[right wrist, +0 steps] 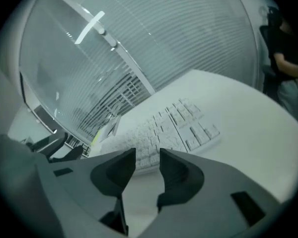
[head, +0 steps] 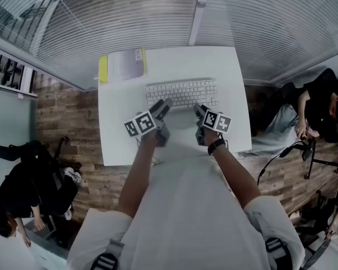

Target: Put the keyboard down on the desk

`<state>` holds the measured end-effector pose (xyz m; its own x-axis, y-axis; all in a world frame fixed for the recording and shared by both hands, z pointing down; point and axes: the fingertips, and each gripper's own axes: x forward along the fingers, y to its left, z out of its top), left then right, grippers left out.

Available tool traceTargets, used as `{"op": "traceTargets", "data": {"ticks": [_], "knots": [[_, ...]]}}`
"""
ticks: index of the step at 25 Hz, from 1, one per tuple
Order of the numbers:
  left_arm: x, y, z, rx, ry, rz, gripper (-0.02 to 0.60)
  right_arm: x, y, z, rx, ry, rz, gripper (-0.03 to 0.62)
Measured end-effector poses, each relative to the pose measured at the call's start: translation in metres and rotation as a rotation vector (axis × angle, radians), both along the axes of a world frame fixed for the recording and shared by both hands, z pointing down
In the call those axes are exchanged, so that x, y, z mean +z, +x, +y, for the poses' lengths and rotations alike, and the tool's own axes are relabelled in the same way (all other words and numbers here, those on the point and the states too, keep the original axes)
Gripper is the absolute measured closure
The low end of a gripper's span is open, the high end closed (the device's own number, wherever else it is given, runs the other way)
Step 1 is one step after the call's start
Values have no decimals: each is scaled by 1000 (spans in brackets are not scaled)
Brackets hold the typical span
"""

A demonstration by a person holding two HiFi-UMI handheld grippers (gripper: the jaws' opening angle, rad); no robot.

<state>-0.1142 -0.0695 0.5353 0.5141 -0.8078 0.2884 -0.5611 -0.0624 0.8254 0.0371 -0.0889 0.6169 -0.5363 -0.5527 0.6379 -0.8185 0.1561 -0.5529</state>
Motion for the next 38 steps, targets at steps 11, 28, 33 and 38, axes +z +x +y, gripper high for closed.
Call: {"op": "traceTargets", "data": {"ticks": [11, 28, 33, 38], "knots": [[-95, -14, -32, 4, 306, -530, 328, -152, -28, -46, -131, 548, 215, 454], [-220, -27, -70, -168, 558, -925, 515, -303, -35, -74, -58, 941, 265, 580], [-240, -36, -71, -209, 582, -954, 566, -322, -31, -77, -74, 981, 282, 583], [-251, -38, -68, -223, 567, -932, 568, -337, -31, -74, -69, 995, 260, 583]]}}
